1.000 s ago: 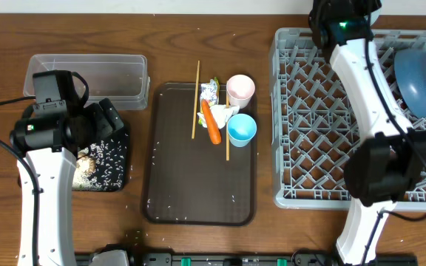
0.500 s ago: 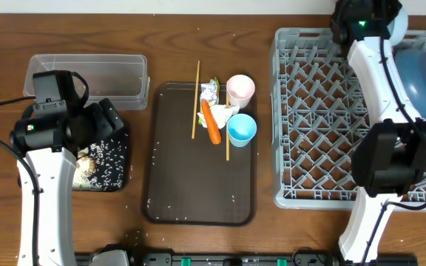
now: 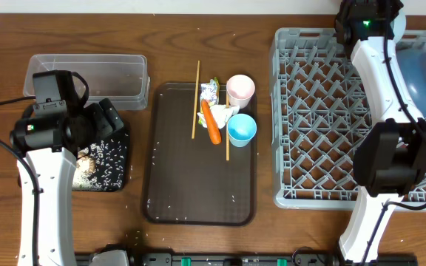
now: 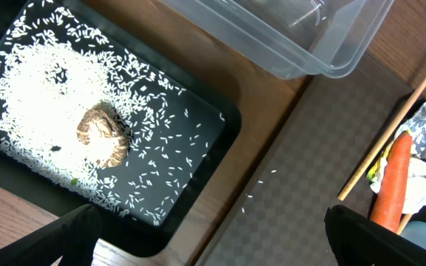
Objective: Sort waste into correct bins and load items into the dishwasher rack
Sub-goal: 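Lower the small bowl into the rack's upper right area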
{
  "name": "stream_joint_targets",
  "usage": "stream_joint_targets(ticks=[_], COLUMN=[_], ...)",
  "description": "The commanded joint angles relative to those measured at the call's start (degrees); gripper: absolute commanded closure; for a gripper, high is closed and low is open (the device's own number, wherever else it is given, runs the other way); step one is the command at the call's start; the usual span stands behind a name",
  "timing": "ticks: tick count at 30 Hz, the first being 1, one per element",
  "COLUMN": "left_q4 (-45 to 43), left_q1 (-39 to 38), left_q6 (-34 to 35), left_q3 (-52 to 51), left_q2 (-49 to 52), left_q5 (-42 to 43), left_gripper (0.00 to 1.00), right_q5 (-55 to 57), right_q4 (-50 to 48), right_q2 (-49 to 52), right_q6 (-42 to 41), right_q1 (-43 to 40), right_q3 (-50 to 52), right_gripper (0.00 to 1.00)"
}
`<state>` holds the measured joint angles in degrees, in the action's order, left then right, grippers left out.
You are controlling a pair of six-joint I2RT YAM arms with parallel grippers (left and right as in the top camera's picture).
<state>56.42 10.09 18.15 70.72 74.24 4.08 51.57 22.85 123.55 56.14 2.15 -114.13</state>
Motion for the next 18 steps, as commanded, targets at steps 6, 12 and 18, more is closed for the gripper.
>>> stream_joint_targets(ticks=[6, 12, 18], left_q4=[0.1, 0.1, 0.1], left_q1=[0.2, 0.2, 0.2], left_q6=[-0.5, -0.5, -0.5], left_q3=[0.8, 0.8, 0.8], left_q2=[-0.5, -0.5, -0.5], left_q5=[-0.7, -0.7, -0.7], left_gripper=[0.02, 0.02, 0.02], right_q5=[-2.1, 3.8, 5.5], right_q4=[-0.7, 4.0, 13.7], right_q2=[0.3, 0.3, 0.3], right_q6=[1.8, 2.2, 1.0], right_q1=[-0.6, 0.7, 0.9], right_q3=[-0.2, -0.2, -0.2], right_gripper=[0.99, 0.99, 0.99])
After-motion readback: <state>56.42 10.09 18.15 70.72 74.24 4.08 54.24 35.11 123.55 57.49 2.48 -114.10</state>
